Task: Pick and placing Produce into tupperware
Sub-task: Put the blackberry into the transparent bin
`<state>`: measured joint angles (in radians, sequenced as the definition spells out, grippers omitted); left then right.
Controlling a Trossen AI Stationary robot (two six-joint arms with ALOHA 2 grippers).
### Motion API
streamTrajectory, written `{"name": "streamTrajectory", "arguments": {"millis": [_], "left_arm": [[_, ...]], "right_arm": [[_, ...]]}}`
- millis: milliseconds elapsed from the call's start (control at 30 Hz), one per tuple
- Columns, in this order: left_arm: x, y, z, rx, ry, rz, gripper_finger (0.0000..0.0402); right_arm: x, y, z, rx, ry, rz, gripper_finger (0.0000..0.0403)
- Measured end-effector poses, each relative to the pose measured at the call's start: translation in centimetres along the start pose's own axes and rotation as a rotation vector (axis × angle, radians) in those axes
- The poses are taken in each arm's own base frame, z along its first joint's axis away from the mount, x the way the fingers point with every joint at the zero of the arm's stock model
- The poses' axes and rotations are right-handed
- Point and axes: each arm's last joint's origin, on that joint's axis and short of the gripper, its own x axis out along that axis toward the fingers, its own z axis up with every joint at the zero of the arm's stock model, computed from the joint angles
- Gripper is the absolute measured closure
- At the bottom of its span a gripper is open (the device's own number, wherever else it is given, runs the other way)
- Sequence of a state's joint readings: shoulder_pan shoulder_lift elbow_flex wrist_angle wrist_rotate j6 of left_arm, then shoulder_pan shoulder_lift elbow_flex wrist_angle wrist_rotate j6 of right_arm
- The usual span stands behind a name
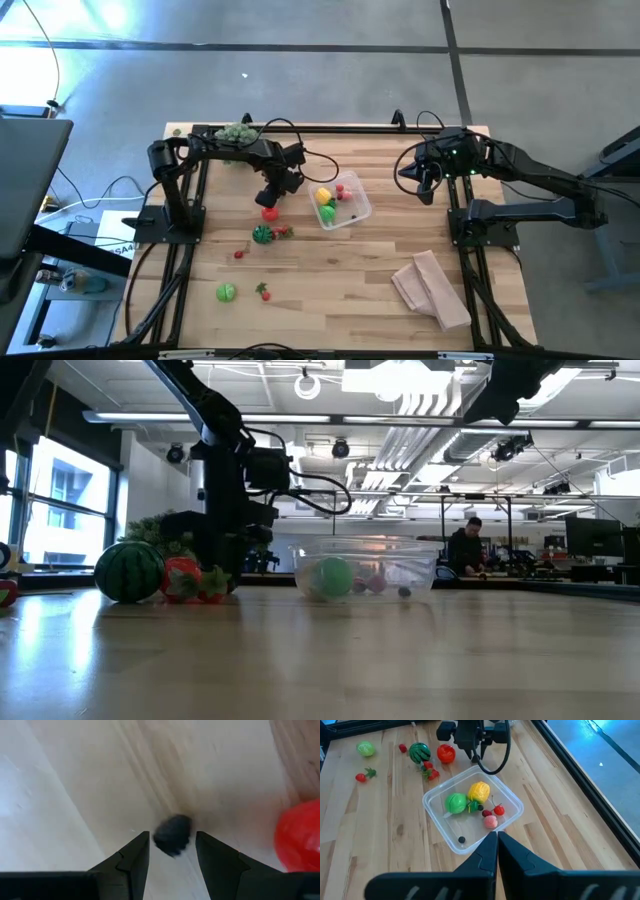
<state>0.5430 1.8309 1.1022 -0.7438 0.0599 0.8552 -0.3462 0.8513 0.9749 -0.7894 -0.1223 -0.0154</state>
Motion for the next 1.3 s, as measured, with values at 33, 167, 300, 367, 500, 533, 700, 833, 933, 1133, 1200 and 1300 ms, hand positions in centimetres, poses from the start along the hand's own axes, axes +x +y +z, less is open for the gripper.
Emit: {"name": "streamTrajectory", "arguments": {"millis": [33, 167, 300, 367, 500, 533, 700, 833, 933, 1133, 1200, 1300], "left_arm": [[0.00, -0.01, 0.01, -0.005, 0.000, 0.001, 0.0252], [-0.02, 0.10, 0.10, -0.021, -0.010, 0.010, 0.0252], [-0.02, 0.12, 0.11, -0.024, -0.011, 0.012, 0.0252], [-0.02, 0.10, 0.14, -0.027, -0.021, 0.005, 0.0252], [0.15, 0.16, 0.21, -0.052, -0.027, 0.002, 0.0252], [0.18, 0.15, 0.18, -0.054, -0.025, -0.001, 0.0252], [0.55, 0.17, 0.29, -0.052, -0.022, -0.003, 0.0252], [0.60, 0.19, 0.28, -0.053, -0.021, -0.003, 0.0252], [0.60, 0.15, 0.25, -0.053, -0.018, -0.007, 0.0252], [0.60, 0.15, 0.25, -0.053, -0.018, -0.007, 0.0252], [0.60, 0.16, 0.26, -0.053, -0.019, -0.006, 0.0252], [0.60, 0.17, 0.27, -0.054, -0.020, -0.005, 0.0252]], "right_arm": [[0.00, -0.01, 0.00, 0.000, 0.000, 0.000, 0.0399], [0.00, 0.00, 0.01, 0.000, -0.001, 0.000, 0.0399], [0.00, 0.00, 0.00, 0.000, 0.000, 0.000, 0.0399], [0.00, 0.00, 0.00, 0.000, 0.000, 0.000, 0.0399], [0.00, 0.00, 0.00, 0.000, 0.000, 0.000, 0.0399], [0.01, -0.01, 0.00, 0.000, 0.000, 0.000, 0.0399], [0.00, 0.00, 0.00, 0.000, 0.000, 0.000, 0.0399], [0.00, 0.00, 0.00, 0.000, 0.000, 0.000, 0.0399], [0.00, -0.01, 0.00, 0.000, 0.000, 0.000, 0.0399], [0.00, -0.01, 0.00, 0.000, 0.000, 0.000, 0.0399], [0.00, 0.00, 0.00, 0.000, 0.000, 0.000, 0.0399], [0.01, 0.00, 0.00, 0.000, 0.000, 0.000, 0.0399]]}}
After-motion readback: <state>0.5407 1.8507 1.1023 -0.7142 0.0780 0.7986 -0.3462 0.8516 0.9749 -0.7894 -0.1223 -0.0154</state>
